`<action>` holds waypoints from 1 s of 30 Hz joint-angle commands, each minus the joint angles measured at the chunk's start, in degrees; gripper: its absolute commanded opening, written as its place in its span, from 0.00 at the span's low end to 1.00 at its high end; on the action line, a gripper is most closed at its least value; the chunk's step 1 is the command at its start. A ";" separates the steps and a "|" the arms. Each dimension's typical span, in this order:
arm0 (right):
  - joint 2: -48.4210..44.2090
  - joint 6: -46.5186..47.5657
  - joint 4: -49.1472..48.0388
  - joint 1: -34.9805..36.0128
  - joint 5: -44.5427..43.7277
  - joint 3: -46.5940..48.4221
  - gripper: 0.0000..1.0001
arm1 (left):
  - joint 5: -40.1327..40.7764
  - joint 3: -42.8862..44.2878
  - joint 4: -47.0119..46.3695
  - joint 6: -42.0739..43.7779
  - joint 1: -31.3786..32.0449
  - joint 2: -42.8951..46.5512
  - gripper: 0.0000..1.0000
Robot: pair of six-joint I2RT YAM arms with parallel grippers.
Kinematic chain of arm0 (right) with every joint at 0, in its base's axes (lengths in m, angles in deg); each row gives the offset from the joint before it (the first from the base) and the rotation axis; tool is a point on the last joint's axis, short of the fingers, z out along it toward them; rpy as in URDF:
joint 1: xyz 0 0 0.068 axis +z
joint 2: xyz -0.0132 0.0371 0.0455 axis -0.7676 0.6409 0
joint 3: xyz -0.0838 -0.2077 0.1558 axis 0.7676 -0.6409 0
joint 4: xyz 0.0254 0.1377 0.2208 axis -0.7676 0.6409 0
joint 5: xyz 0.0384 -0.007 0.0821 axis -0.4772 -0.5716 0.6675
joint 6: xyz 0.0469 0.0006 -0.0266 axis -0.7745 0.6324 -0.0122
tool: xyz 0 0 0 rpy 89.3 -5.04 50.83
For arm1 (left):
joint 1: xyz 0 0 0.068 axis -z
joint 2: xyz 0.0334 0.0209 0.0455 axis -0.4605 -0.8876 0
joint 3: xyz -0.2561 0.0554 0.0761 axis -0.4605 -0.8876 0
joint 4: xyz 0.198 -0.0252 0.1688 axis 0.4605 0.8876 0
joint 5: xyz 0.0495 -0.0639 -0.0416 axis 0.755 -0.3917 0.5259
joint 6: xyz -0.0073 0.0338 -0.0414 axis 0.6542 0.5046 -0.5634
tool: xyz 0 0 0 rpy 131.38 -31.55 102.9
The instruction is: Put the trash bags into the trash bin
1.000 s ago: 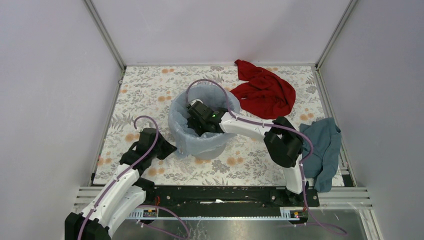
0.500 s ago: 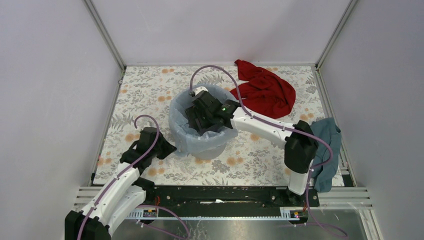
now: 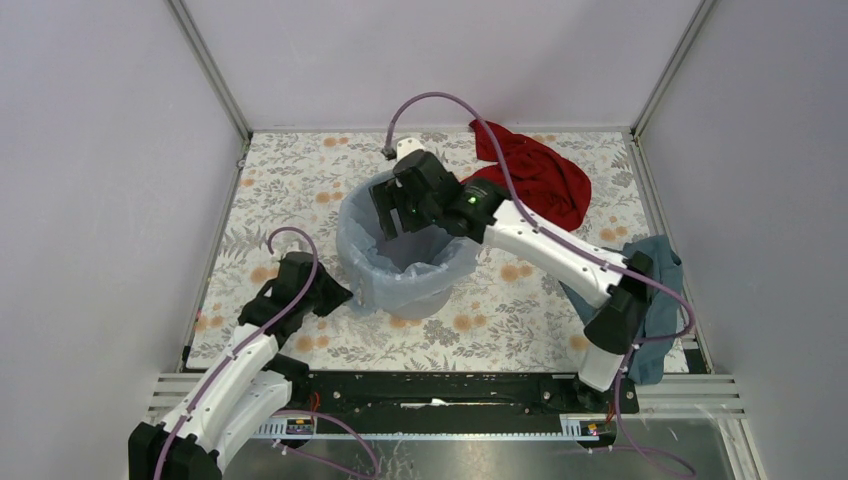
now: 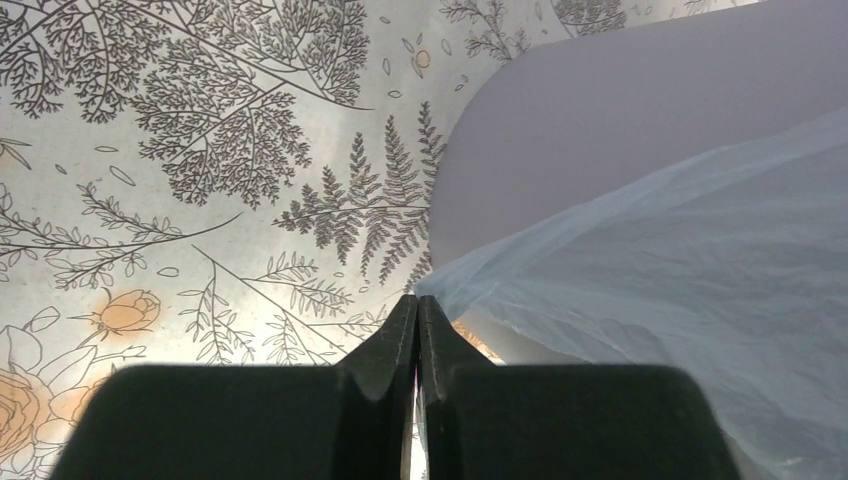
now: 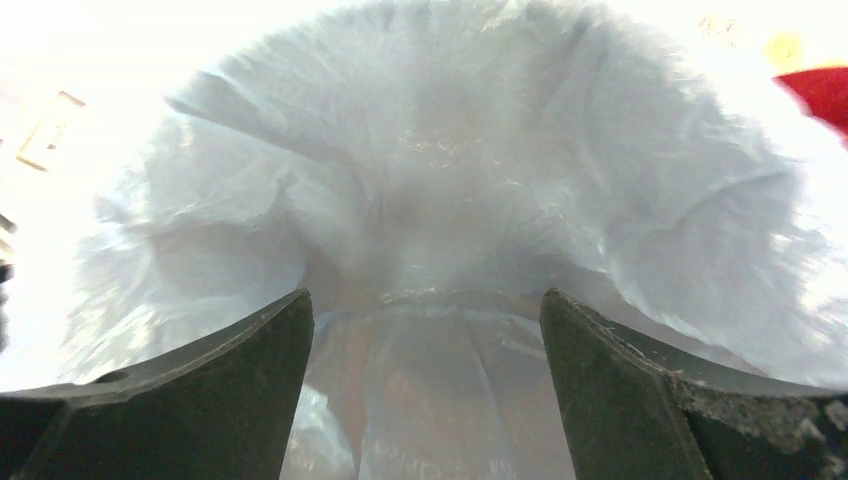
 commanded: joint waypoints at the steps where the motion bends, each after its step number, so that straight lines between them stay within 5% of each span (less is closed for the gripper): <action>1: -9.46 1.60 2.80 -0.29 -2.50 3.80 0.92 | 0.86 3.68 -0.63 1.36 0.11 -0.15 0.09; 10: -26.66 5.49 3.80 -9.21 -12.00 -6.17 1.00 | 7.38 10.52 7.89 1.37 0.12 2.74 0.51; 13: -30.13 5.12 1.54 -21.72 -4.70 -14.69 1.00 | 9.55 13.82 11.87 1.03 0.11 6.17 0.85; 15: -31.13 4.07 -0.59 -28.74 3.39 -21.41 1.00 | 11.11 16.72 14.38 1.75 0.11 8.82 0.96; 22: -30.69 -3.95 -12.51 -37.79 22.16 -42.34 1.00 | 17.68 31.96 20.59 7.53 0.11 14.07 0.99; 25: -28.28 -8.31 -19.75 -37.57 31.74 -48.36 1.00 | 13.52 37.15 16.72 12.08 0.10 14.04 0.99; 30: -23.15 -12.21 -28.80 -33.04 32.99 -52.15 1.00 | 2.28 44.32 10.93 20.70 0.11 10.54 0.99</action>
